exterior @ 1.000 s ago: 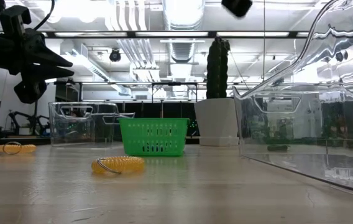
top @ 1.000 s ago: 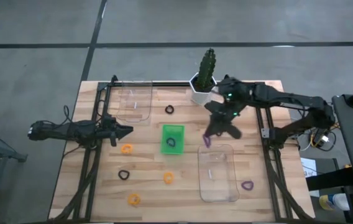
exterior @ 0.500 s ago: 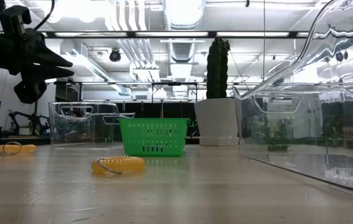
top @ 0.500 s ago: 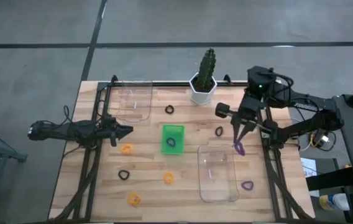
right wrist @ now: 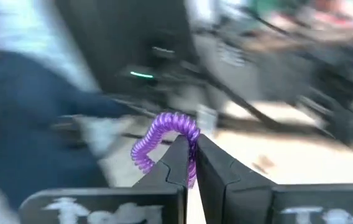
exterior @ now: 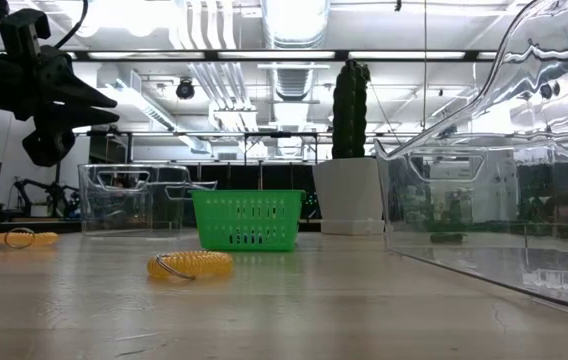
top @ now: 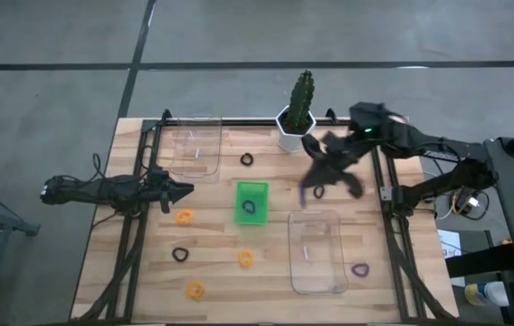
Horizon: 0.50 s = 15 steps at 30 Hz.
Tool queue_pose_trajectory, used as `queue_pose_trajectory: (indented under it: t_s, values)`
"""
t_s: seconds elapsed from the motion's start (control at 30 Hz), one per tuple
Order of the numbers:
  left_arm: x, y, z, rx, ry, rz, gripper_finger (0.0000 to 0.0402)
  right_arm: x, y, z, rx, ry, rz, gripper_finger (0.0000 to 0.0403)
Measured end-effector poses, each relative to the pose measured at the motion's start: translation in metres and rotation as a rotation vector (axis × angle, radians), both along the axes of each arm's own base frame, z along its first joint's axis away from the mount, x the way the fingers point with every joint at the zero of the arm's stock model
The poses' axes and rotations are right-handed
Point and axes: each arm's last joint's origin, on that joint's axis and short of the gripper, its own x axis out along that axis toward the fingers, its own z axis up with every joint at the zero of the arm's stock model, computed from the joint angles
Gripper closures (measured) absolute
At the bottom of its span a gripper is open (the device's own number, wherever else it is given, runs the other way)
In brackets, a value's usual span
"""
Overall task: Sort spring keychains
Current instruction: Put the top purple spring keychain into the green bin
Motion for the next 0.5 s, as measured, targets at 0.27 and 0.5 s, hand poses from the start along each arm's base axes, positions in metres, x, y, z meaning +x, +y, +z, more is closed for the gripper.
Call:
queue_pose_trajectory:
  t_s: [0.27,0.5]
  values:
    - [0.0,0.0,0.0,-0.001,-0.001,0.001,0.0319,0.053,0.009,-0.062,-0.108,0.332,-0.31,0.039]
    - [0.0,0.0,0.0,-0.001,-0.001,0.0,0.0319,0.105,0.007,-0.107,-0.163,0.472,-0.373,0.039]
